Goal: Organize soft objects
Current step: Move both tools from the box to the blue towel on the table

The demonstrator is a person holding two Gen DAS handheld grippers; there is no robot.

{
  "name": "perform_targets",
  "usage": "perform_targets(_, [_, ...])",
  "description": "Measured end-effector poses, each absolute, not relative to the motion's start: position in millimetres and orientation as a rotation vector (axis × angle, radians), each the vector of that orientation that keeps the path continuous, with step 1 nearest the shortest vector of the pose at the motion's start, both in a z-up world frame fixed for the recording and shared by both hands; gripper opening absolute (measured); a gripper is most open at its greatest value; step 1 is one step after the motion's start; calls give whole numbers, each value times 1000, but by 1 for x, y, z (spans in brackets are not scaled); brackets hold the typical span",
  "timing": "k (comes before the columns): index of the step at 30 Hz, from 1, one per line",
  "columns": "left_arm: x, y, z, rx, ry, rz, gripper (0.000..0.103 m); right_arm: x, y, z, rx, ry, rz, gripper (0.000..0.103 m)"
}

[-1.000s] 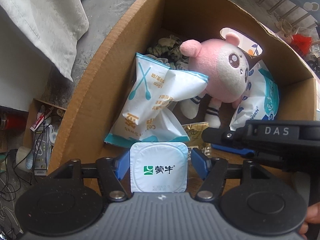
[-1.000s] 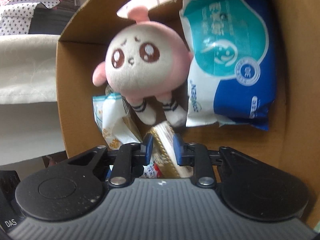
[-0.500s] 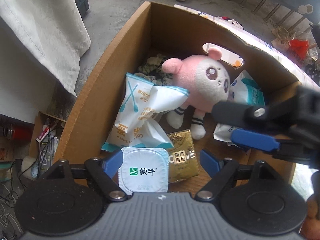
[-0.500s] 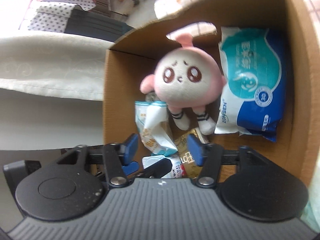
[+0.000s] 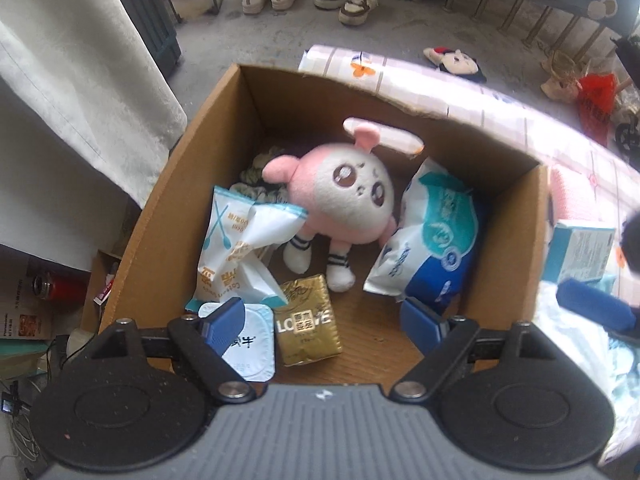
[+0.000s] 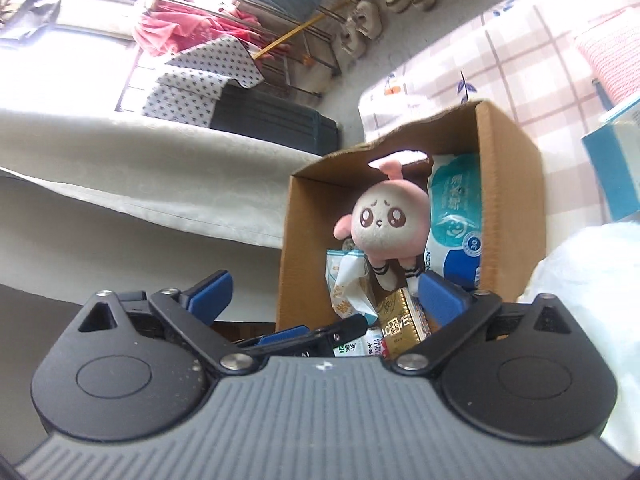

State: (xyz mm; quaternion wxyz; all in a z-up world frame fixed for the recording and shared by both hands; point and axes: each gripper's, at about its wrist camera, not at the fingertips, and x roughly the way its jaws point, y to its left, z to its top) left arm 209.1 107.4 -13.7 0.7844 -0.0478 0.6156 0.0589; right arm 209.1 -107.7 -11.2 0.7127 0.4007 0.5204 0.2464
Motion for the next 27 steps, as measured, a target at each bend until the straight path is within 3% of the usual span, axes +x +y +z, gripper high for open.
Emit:
perform_targets(13, [193,-2,54,-153,1227,164,88,172,-245,19,860,1181,579,102])
perform_targets(23, [195,-104,41,-149,1252,30,88,148,-379,2,869,1226,424,102])
perform_targets(27, [201,-137,29,-119,1277,-3,81,143,-418,-33,1000,1273,292,102])
